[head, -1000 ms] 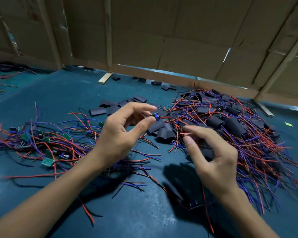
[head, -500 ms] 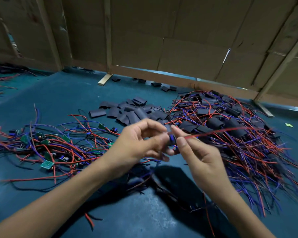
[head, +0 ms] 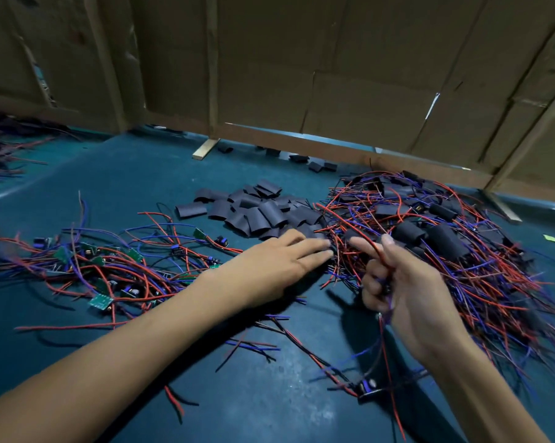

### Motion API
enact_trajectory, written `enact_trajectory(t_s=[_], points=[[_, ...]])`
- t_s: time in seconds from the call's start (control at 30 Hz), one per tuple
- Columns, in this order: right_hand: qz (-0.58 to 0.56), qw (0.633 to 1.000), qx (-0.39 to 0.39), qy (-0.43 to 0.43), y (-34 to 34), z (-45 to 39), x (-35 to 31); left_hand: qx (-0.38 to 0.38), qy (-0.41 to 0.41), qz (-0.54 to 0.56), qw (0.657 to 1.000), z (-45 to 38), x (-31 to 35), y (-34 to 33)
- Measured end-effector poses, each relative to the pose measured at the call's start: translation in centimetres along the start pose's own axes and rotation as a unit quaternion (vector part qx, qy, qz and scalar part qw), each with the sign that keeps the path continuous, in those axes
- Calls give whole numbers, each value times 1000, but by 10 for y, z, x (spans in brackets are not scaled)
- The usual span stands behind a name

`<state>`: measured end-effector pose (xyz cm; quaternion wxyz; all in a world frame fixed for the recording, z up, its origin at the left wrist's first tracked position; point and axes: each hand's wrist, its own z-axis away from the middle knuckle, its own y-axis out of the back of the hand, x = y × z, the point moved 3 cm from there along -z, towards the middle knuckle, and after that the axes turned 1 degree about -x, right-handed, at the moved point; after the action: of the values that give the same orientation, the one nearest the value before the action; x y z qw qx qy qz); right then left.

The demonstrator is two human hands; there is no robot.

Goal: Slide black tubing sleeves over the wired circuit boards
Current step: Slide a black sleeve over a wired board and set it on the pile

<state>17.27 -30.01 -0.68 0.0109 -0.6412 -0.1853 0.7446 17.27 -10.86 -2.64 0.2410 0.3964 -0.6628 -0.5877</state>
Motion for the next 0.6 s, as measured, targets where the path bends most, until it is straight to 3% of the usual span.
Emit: enact_trajectory(t_s=[0.13, 0.27, 0.47, 0.6], points=[[93, 994, 20, 58, 7, 2, -2, -18, 2, 5, 1000, -9, -11, -7], [82, 993, 45, 71, 10, 6, -9, 2, 49, 68, 996, -8, -17, -5], [122, 966, 104, 201, 21, 11, -21, 143, 90, 241, 956, 20, -22, 16], [180, 931, 106, 299, 21, 15, -29, 186, 96, 289, 934, 24, -22, 29]])
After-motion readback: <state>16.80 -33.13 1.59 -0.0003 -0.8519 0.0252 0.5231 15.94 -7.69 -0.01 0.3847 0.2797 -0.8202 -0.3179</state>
